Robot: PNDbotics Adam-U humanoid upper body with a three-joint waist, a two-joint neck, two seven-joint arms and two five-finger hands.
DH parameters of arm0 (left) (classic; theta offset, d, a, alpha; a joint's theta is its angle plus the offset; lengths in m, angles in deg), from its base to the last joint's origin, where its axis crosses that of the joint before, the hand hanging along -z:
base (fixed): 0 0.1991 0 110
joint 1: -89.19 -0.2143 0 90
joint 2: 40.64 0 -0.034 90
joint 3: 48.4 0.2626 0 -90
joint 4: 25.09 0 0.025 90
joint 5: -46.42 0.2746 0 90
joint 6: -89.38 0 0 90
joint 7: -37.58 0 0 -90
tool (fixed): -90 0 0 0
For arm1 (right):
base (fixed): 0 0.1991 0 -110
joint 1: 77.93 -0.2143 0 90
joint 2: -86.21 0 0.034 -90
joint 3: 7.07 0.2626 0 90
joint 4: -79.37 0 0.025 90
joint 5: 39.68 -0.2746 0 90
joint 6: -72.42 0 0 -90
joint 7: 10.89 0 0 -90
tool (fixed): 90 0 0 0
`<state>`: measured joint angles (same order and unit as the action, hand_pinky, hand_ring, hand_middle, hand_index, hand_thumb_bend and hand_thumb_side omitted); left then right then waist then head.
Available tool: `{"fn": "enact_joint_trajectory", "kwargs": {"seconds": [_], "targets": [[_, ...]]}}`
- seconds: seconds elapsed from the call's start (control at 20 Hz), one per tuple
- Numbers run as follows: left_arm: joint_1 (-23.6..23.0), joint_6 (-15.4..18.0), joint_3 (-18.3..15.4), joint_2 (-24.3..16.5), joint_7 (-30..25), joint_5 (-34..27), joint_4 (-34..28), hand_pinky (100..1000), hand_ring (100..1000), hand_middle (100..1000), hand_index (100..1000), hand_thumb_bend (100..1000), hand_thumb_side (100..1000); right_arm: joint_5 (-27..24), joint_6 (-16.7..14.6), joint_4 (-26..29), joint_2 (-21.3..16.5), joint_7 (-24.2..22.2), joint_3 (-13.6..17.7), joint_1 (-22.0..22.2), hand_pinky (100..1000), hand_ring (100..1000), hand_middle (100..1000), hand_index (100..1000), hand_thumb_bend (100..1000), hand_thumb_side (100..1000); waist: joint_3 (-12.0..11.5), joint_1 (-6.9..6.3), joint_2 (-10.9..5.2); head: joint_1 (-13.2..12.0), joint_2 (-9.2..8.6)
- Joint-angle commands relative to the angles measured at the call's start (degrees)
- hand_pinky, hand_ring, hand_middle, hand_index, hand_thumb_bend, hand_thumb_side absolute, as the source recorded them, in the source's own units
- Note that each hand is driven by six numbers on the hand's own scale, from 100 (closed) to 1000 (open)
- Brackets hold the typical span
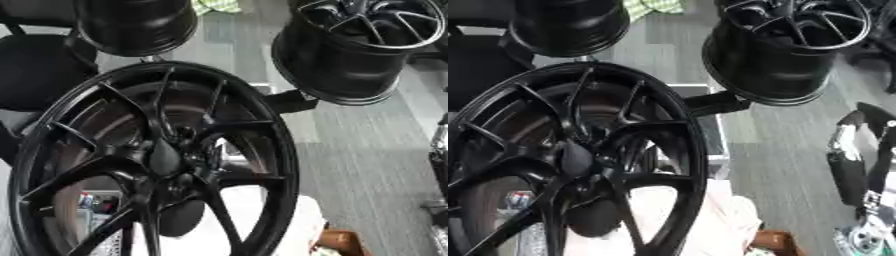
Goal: Pull the pin out of the wheel hub.
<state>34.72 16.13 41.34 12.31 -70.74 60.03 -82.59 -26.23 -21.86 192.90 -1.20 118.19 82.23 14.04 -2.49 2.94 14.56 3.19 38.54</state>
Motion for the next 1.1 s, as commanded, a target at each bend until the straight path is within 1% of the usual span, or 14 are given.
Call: {"fn": "enact_joint_trajectory", "kwargs": {"seconds": [0.05,0.1,0.15,0.3,0.35,0.4,0.45,0.5,0.6,0.7,0.75,0.9,1.0,1.1], "targets": [[0.82,1.17,-0.95,-1.96,-0.55,-0.43,-0.44,1000,1000,930,1000,163,1000,-0.32,-0.03,1.06,-0.60,-0.06,0.41,-0.45,872,769,572,716,100,541,0.04,-0.37,-0.75,-0.14,-0.50],[0.80,1.40,-0.97,-1.99,-0.86,-0.68,-0.21,1000,1000,934,1000,276,1000,-0.32,-0.04,1.06,-0.58,-0.05,0.42,-0.46,872,768,571,716,100,543,0.05,-0.37,-0.75,-0.15,-0.51],[0.81,1.40,-1.04,-2.03,-0.96,-0.72,0.15,1000,1000,937,1000,266,1000,-0.34,-0.06,1.06,-0.55,-0.03,0.42,-0.47,872,768,571,716,100,543,0.08,-0.36,-0.75,-0.17,-0.53],[0.63,1.96,-1.08,-2.07,-0.85,0.39,0.52,1000,1000,941,1000,117,1000,-0.38,0.05,1.06,-0.46,0.02,0.43,-0.38,872,767,570,716,100,543,0.10,-0.32,-0.71,-0.12,-0.53],[0.57,2.22,-1.14,-2.03,-0.79,0.74,0.59,1000,1000,943,1000,100,964,-0.37,0.04,1.06,-0.47,0.05,0.43,-0.38,872,767,569,715,100,543,0.09,-0.30,-0.70,-0.12,-0.51],[0.52,2.47,-1.18,-1.99,-0.73,1.03,0.67,1000,1000,942,1000,100,750,-0.37,0.03,1.06,-0.48,0.07,0.42,-0.37,872,766,569,715,100,544,0.08,-0.28,-0.69,-0.11,-0.51],[0.47,2.49,-1.23,-2.03,-0.57,1.51,0.77,999,1000,934,1000,100,433,-0.39,0.05,1.06,-0.49,0.08,0.40,-0.34,871,766,569,715,100,544,0.05,-0.26,-0.70,-0.09,-0.52],[0.44,2.35,-1.26,-2.06,-0.28,2.11,0.80,986,1000,923,1000,100,251,-0.40,0.06,1.06,-0.49,0.09,0.39,-0.33,872,766,569,715,100,544,0.04,-0.25,-0.71,-0.10,-0.54],[0.44,1.04,-1.41,-1.93,1.47,2.81,0.60,909,938,841,908,100,267,-0.38,0.12,1.06,-0.48,0.12,0.39,-0.28,871,766,569,715,100,538,0.02,-0.21,-0.75,-0.10,-0.56],[0.36,-0.32,-1.12,-1.64,2.62,1.08,0.15,837,870,773,819,100,405,-0.33,0.12,1.06,-0.48,0.14,0.39,-0.24,871,766,569,715,100,539,0.03,-0.18,-0.79,-0.18,-0.60],[0.28,-1.01,-0.91,-1.59,2.74,-0.24,-0.08,829,864,773,820,100,434,-0.34,0.12,1.06,-0.48,0.18,0.40,-0.24,871,767,569,716,100,540,0.05,-0.18,-0.80,-0.21,-0.66],[0.12,-2.40,-0.21,-1.61,1.20,-3.12,-0.91,833,864,777,833,100,423,-0.33,0.14,1.06,-0.49,0.15,0.36,-0.26,871,767,569,716,100,541,0.11,-0.21,-0.80,-0.30,-0.86],[0.09,-2.48,-0.06,-1.57,-0.48,-4.52,-1.51,833,858,775,837,100,398,-0.33,0.16,1.06,-0.48,0.16,0.37,-0.26,871,767,569,715,100,539,0.15,-0.23,-0.80,-0.31,-0.92],[-0.07,-1.59,0.05,-1.52,-2.39,-6.33,-2.45,824,846,763,837,100,401,-0.29,0.20,1.06,-0.49,0.17,0.39,-0.27,871,767,569,715,100,538,0.18,-0.26,-0.79,-0.34,-0.93]]}}
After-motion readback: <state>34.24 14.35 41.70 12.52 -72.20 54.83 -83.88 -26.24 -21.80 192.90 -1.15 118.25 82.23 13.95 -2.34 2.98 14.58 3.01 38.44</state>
